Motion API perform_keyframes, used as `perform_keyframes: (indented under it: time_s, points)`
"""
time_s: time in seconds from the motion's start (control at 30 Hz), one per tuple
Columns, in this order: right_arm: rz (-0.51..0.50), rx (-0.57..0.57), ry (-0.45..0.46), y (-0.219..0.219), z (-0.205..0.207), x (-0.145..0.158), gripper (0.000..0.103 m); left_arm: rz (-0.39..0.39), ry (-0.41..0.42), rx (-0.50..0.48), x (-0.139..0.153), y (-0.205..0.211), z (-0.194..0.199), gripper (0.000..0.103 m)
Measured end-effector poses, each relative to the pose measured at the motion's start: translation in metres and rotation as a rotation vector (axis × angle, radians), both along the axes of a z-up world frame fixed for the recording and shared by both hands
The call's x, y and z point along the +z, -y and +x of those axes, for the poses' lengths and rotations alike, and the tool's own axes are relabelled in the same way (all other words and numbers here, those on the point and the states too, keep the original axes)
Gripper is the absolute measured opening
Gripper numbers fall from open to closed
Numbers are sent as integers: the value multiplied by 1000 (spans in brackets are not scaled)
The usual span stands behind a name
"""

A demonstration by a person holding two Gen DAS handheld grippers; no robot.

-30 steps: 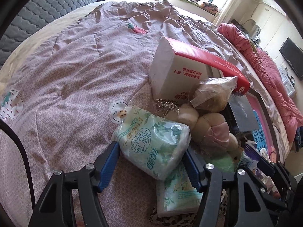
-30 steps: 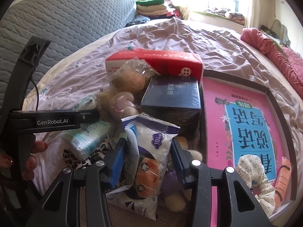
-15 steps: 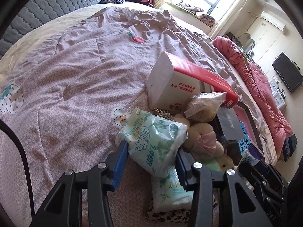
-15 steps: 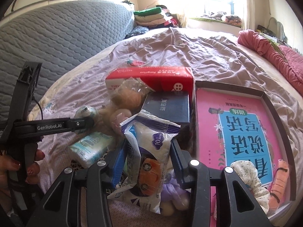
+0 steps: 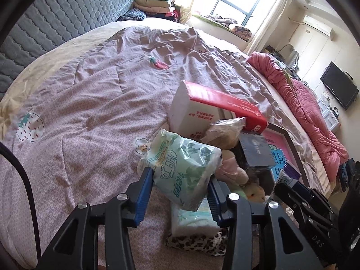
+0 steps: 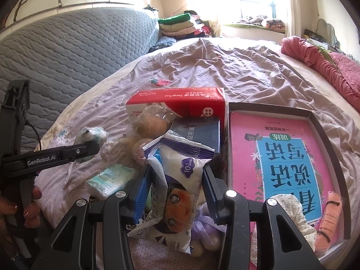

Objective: Organize soft objects
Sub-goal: 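Lift the wipes pack with left tool while right tool lifts white bag toward tray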

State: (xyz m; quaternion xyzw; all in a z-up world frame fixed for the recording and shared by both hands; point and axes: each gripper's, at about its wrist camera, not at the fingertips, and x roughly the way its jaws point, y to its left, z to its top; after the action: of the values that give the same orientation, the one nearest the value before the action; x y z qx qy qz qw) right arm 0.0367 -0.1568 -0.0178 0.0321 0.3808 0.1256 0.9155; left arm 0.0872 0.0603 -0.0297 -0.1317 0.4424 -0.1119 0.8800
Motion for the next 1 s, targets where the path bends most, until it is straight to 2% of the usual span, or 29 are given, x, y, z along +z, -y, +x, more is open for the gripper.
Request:
perform_keyframes:
  time_s: [0.53, 1.0]
  points:
    - [31, -31, 41, 24, -13, 17, 46, 68, 41, -93, 25, 53, -35, 45]
    - [62, -55, 83, 40, -23, 32, 46, 109, 62, -117, 38, 78, -48, 45]
